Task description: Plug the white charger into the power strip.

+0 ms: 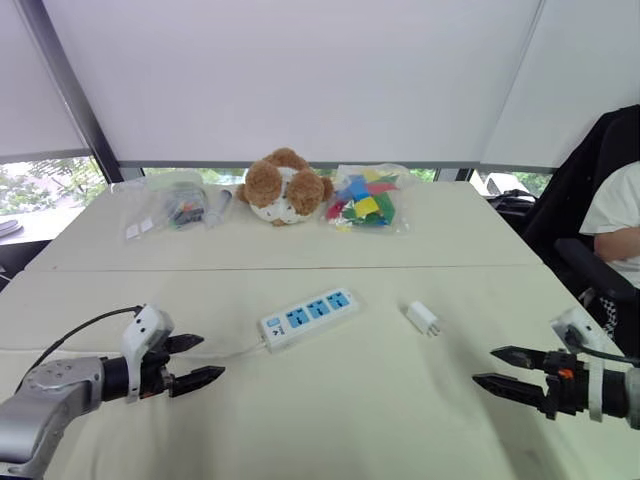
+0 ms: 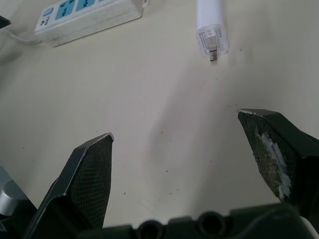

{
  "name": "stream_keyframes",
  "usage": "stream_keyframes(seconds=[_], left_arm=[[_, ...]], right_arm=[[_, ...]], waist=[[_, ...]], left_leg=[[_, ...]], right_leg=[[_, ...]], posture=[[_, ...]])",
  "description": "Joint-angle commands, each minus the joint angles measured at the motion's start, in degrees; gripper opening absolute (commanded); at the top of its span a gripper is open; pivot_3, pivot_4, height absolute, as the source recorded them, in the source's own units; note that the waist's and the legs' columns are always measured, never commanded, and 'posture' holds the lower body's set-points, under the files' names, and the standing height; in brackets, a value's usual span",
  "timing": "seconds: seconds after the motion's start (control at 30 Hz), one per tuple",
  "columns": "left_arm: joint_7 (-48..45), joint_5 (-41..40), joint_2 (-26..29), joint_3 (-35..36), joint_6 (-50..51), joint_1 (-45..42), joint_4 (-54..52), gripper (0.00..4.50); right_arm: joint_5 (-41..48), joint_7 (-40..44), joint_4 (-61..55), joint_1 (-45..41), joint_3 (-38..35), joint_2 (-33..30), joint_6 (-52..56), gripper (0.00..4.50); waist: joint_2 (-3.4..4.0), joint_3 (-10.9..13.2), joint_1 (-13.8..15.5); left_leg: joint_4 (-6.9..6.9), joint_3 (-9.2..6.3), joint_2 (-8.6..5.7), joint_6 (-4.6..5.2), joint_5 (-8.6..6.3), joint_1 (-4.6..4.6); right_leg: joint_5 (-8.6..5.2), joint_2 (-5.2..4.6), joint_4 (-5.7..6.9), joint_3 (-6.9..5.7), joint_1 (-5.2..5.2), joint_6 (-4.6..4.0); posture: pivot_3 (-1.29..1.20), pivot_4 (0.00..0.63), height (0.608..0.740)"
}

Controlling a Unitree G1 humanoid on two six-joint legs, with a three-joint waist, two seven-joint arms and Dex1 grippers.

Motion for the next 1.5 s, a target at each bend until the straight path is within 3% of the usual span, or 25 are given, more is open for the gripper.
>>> stream_keyframes(seconds=[0.03, 0.37, 0.93, 1.2, 1.5], left_arm=[[0.25, -0.22, 0.27, 1.20, -0.37, -0.63, -1.52, 4.49], [3.53, 3.92, -0.33, -0.87, -2.14, -3.45, 0.93, 4.49], [-0.23, 3.08, -0.32, 0.09, -2.86, -4.88, 3.36, 4.49], [-6.01, 5.85, -3.09, -7.09, -7.94, -15.54, 9.70, 4.49], [-8.79, 9.09, -11.38, -13.71, -15.66, -20.38, 16.72, 4.49]], right_arm=[[-0.64, -0.30, -0.67, -0.95, -0.18, 0.39, -1.07, 4.36], [-2.63, -1.73, -0.15, -2.14, 0.58, 1.45, -2.11, 4.36], [-7.11, -3.68, 1.64, -2.45, 2.10, 1.10, -2.59, 4.36], [7.30, -6.02, -6.28, -14.11, 0.82, 1.45, 10.34, 4.36], [12.27, -11.45, -13.11, -21.52, 7.79, 1.26, 17.82, 4.36]], waist=[[0.00, 0.00, -0.02], [0.00, 0.00, 0.02], [0.00, 0.00, -0.02], [0.03, -0.02, 0.08], [0.00, -0.02, 0.18]], left_leg=[[0.00, 0.00, 0.00, 0.00, 0.00, 0.00], [0.05, 0.00, 0.00, 0.00, 0.00, 0.02], [0.06, 0.00, 0.00, 0.00, 0.00, 0.03], [0.16, -0.02, -0.02, -0.01, 0.01, 0.06], [0.11, -0.06, -0.01, 0.00, 0.01, -0.02]], right_leg=[[0.00, 0.00, 0.00, 0.00, 0.00, 0.00], [0.01, 0.00, 0.04, 0.00, 0.02, 0.00], [0.02, 0.02, 0.13, 0.00, 0.01, 0.02], [0.03, 0.04, 0.22, 0.00, 0.05, 0.02], [0.12, 0.07, 0.25, 0.00, -0.01, 0.22]], posture=[[0.00, 0.150, 0.739], [0.00, 0.150, 0.739], [0.00, 0.150, 0.739], [0.00, 0.150, 0.739], [0.00, 0.150, 0.739]])
